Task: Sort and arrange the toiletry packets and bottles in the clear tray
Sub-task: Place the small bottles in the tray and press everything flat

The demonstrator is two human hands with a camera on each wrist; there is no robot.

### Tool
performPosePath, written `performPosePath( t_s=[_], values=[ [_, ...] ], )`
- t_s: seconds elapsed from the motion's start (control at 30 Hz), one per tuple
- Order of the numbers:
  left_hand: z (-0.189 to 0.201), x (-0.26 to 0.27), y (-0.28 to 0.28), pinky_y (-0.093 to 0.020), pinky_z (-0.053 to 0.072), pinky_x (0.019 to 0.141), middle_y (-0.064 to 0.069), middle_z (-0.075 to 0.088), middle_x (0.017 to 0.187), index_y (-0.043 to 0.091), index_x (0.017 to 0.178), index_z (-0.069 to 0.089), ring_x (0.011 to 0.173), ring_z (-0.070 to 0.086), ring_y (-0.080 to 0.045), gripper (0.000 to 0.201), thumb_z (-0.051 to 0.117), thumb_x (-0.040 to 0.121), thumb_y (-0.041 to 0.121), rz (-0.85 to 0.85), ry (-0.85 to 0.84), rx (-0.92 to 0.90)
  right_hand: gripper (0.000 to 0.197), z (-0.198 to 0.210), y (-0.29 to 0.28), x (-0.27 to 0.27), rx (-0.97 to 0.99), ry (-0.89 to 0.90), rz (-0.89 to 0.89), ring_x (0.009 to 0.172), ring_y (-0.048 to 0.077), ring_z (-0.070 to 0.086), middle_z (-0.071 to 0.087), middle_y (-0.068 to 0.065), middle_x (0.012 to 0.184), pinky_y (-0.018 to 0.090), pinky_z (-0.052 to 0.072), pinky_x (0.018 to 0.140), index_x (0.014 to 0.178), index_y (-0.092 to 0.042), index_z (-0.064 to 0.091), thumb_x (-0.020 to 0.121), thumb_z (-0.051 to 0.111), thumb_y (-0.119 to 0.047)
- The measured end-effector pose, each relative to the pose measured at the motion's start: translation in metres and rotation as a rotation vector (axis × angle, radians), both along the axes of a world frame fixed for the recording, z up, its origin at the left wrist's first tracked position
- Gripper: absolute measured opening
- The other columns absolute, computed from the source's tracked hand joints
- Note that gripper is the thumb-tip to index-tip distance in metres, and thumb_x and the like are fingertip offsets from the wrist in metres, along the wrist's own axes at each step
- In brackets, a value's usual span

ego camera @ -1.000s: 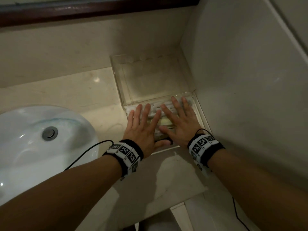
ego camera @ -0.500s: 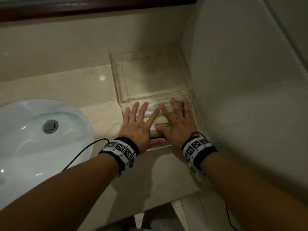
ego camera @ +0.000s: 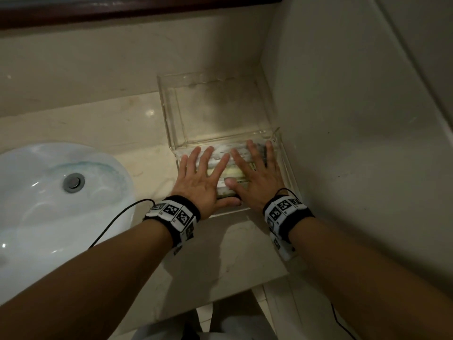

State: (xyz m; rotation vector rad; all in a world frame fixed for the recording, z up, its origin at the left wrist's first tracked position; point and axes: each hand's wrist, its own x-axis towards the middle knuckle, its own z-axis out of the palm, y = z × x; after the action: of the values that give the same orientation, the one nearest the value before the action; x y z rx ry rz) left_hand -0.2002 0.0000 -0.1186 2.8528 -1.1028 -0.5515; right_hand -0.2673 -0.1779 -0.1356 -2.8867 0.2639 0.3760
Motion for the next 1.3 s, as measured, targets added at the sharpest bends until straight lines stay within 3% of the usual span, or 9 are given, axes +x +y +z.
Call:
performPosePath(
  t_s=[0.1, 0.23, 0.43, 0.53, 0.63, 0.8, 0.97, 1.17, 1.3],
  values=[
    [0.006, 0.003, 0.005, -0.051, 0.008, 0.121, -0.006, 0.009, 0.164, 0.028, 0.158, 0.008, 0.149, 0.004, -0.030, 0.100, 0.021, 0.078, 0.088, 0.077, 0.063, -0.187, 0.084, 0.003, -0.005, 0.000, 0.069, -0.040, -0.023, 0.148, 0.035, -0.019, -0.008, -0.004, 0.164, 0.053, 0.002, 0.121, 0.154, -0.043, 0.001, 0.081, 0.003, -0.084],
    [0.009, 0.004, 0.016, -0.039, 0.021, 0.119, 0.000, 0.027, 0.160, 0.023, 0.153, 0.032, 0.146, 0.022, -0.020, 0.075, 0.048, 0.092, 0.064, 0.280, 0.103, -0.578, 0.073, 0.014, -0.007, -0.006, 0.194, -0.242, -0.177, 0.151, 0.028, 0.002, 0.008, 0.000, 0.165, 0.050, 0.016, 0.121, 0.155, -0.032, 0.018, 0.093, 0.016, -0.070],
    [0.006, -0.005, 0.025, -0.035, 0.028, 0.113, 0.008, 0.030, 0.156, 0.023, 0.144, 0.047, 0.143, 0.028, -0.014, 0.057, 0.053, 0.095, 0.052, 0.461, 0.090, -0.766, 0.053, 0.027, -0.007, -0.017, 0.289, -0.462, -0.195, 0.150, 0.018, 0.012, -0.002, -0.007, 0.164, 0.040, 0.035, 0.111, 0.154, -0.031, 0.022, 0.104, 0.037, -0.040],
    [0.004, -0.011, 0.032, -0.035, 0.033, 0.110, 0.004, 0.036, 0.150, 0.021, 0.138, 0.053, 0.138, 0.034, -0.015, 0.048, 0.056, 0.095, 0.044, 0.510, 0.069, -0.805, 0.052, 0.028, -0.005, -0.021, 0.359, -0.424, -0.236, 0.146, 0.012, 0.019, 0.013, -0.003, 0.163, 0.038, 0.032, 0.112, 0.154, -0.022, 0.027, 0.104, 0.040, -0.033],
    [0.004, -0.018, 0.039, -0.033, 0.038, 0.105, -0.001, 0.042, 0.141, 0.019, 0.131, 0.058, 0.130, 0.041, -0.016, 0.039, 0.060, 0.096, 0.035, 0.560, 0.026, -0.803, 0.040, 0.021, -0.005, -0.022, 0.323, -0.393, -0.292, 0.133, 0.022, 0.045, 0.045, 0.008, 0.148, 0.045, 0.041, 0.108, 0.135, -0.006, 0.054, 0.103, 0.044, -0.028],
    [0.002, -0.025, 0.050, -0.040, 0.051, 0.095, -0.001, 0.045, 0.128, 0.018, 0.125, 0.059, 0.112, 0.053, -0.018, 0.032, 0.061, 0.094, 0.027, 0.675, 0.012, -0.799, 0.031, 0.015, -0.011, -0.022, 0.288, -0.275, -0.316, 0.129, 0.021, 0.047, 0.049, 0.008, 0.144, 0.024, 0.032, 0.109, 0.119, -0.003, 0.066, 0.101, 0.047, -0.018],
    [0.008, -0.027, 0.055, -0.035, 0.050, 0.077, 0.000, 0.060, 0.100, 0.016, 0.115, 0.052, 0.086, 0.061, -0.024, 0.027, 0.053, 0.097, 0.036, 0.818, 0.141, -0.470, 0.026, 0.026, -0.016, -0.030, 0.128, -0.224, -0.239, 0.120, 0.039, 0.046, 0.050, 0.016, 0.140, 0.047, 0.045, 0.099, 0.113, -0.011, 0.072, 0.088, 0.064, -0.013],
    [0.007, -0.025, 0.053, -0.033, 0.049, 0.068, -0.007, 0.068, 0.079, 0.018, 0.089, 0.064, 0.075, 0.061, -0.029, 0.036, 0.041, 0.098, 0.045, 0.762, 0.232, -0.220, 0.050, 0.048, -0.008, -0.032, -0.052, 0.040, -0.378, 0.112, 0.033, 0.050, 0.042, 0.014, 0.136, 0.042, 0.047, 0.086, 0.143, -0.019, 0.039, 0.097, 0.050, -0.035],
    [0.009, -0.024, 0.053, -0.037, 0.053, 0.069, -0.011, 0.067, 0.076, 0.012, 0.082, 0.067, 0.072, 0.061, -0.031, 0.041, 0.042, 0.099, 0.040, 0.717, 0.263, -0.204, 0.058, 0.056, -0.008, -0.025, -0.128, 0.233, -0.487, 0.106, 0.037, 0.060, 0.057, 0.016, 0.123, 0.043, 0.050, 0.079, 0.136, -0.008, 0.037, 0.097, 0.043, -0.051]
  ],
)
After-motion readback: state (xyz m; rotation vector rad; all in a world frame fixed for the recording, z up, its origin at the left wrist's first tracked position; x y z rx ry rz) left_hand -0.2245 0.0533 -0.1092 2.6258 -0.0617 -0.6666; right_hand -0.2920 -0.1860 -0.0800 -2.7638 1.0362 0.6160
